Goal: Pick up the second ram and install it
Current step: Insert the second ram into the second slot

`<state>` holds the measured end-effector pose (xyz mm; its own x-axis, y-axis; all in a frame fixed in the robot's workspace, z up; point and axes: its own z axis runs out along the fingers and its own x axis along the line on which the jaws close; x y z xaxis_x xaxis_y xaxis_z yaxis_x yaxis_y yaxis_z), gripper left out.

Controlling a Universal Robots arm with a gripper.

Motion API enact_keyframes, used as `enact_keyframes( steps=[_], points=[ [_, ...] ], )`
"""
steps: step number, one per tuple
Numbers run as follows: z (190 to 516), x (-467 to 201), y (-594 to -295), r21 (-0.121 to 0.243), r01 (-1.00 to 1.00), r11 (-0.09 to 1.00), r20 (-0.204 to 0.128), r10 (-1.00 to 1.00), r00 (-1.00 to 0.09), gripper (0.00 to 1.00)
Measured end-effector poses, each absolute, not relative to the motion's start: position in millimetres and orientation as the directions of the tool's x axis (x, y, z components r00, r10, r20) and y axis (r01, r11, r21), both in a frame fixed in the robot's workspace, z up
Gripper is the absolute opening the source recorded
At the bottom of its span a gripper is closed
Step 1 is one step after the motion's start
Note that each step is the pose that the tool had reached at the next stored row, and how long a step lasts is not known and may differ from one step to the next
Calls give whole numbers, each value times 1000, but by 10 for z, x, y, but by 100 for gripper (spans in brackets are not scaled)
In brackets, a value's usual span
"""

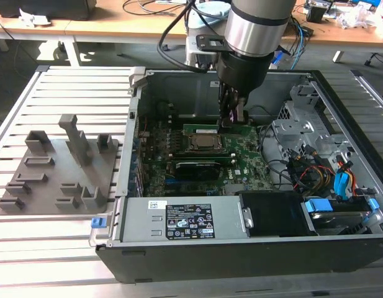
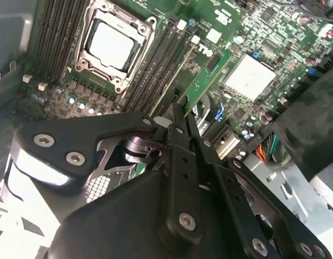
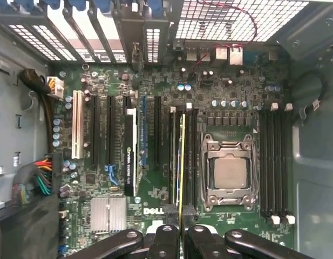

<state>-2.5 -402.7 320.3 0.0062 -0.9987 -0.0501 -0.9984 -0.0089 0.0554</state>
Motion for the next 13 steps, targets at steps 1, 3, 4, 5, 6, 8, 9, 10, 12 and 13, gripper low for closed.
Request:
enact_keyframes(
  steps=[1,3,4,5,6,8,9,10,12,13],
  points=[
    [3189,-32,-4005,55,-998,-20,-50,-999,17,14],
    [3159,-37,-3934,55,-998,-24,-50,-999,21,14],
    [3145,-39,-3910,55,-998,-24,-50,-999,22,14],
    [3095,-57,-3884,55,-998,-24,-50,-999,21,14],
    [3064,-75,-3884,55,-998,-24,-50,-999,21,14],
    [3013,-113,-3884,55,-998,-24,-50,-999,21,14],
    [2979,-121,-3884,55,-998,-24,-50,-999,21,14],
    [2949,-122,-3884,55,-998,-24,-50,-999,22,14],
    [2904,-123,-3884,55,-998,-24,-50,-999,21,14],
    [2867,-123,-3884,55,-998,-24,-50,-999,21,14]
  ],
)
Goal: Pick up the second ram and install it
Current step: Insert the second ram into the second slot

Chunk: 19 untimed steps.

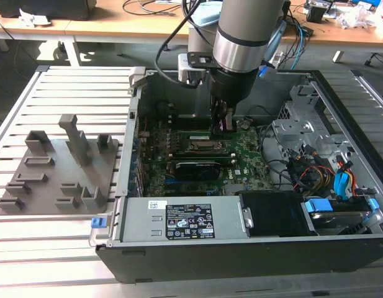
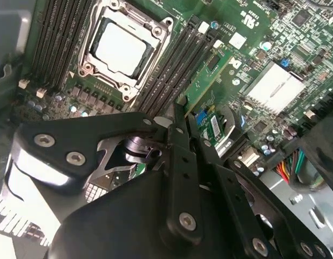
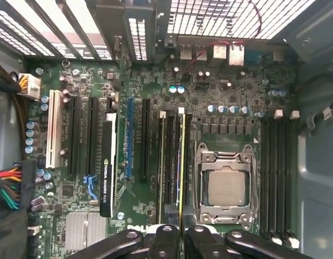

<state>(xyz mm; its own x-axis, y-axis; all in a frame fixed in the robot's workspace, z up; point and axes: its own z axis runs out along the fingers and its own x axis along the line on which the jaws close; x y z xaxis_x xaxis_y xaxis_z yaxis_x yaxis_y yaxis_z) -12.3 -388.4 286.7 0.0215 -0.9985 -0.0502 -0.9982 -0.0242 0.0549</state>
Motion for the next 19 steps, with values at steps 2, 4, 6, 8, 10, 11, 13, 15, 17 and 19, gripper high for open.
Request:
enact_keyframes(
  steps=[2,4,6,8,10,11,13,15,17,19],
  points=[
    [2793,-124,-3884,55,-998,-24,-50,-999,21,14],
    [2749,-124,-3884,55,-998,-24,-50,-999,21,14],
    [2684,-124,-3882,55,-998,-24,-50,-999,21,14],
    [2638,-124,-3880,55,-998,-24,-50,-999,21,14],
    [2587,-124,-3879,55,-998,-24,-50,-999,21,14],
    [2546,-124,-3876,55,-998,-24,-50,-999,21,14],
    [2491,-148,-3856,55,-998,-24,-50,-999,21,14],
    [2478,-154,-3844,55,-998,-24,-50,-999,21,14],
    [2444,-156,-3813,55,-998,-24,-50,-999,21,14],
    [2388,-154,-3799,55,-998,-24,-50,-999,21,14]
  ],
)
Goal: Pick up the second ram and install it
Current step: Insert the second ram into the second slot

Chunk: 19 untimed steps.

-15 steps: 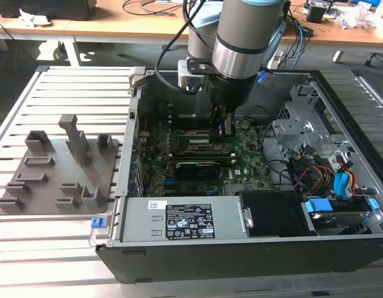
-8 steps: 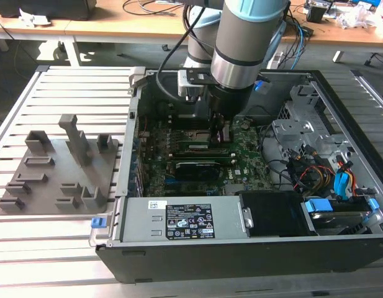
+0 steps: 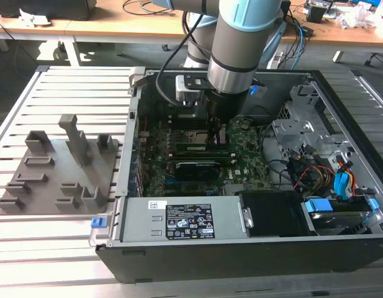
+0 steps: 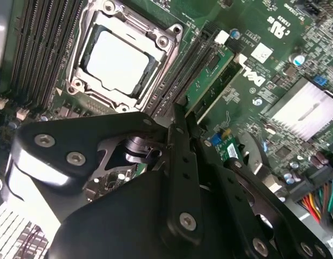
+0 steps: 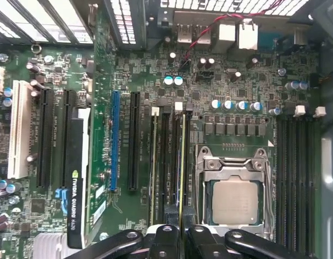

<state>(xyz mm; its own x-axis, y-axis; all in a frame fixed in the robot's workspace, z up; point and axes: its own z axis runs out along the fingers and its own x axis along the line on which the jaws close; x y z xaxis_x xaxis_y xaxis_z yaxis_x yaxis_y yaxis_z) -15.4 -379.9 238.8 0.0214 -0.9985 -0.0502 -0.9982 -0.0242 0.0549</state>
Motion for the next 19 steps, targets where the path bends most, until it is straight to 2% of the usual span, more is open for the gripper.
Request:
enact_keyframes(
  steps=[19],
  points=[
    [2279,-206,-3786,55,-998,-42,-52,-998,39,14]
  ],
)
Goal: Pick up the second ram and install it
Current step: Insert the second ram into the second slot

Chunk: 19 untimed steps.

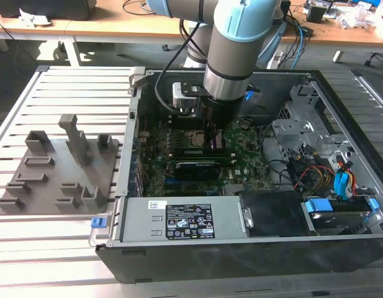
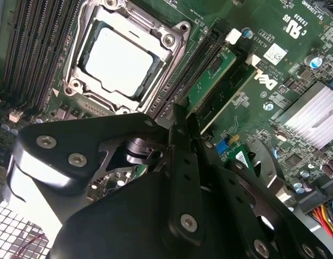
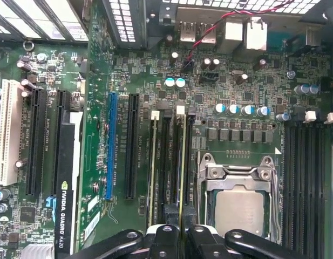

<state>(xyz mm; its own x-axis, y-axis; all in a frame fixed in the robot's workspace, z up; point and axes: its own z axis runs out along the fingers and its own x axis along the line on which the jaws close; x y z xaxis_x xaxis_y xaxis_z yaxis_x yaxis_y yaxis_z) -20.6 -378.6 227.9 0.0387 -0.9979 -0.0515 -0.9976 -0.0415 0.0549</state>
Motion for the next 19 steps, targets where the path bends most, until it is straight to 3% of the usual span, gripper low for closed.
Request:
enact_keyframes(
  steps=[10,19],
  points=[
    [2310,-206,-3806,54,-998,-43,-52,-998,40,14],
    [2306,-206,-3859,53,-998,-44,-80,-996,40,14]
  ],
)
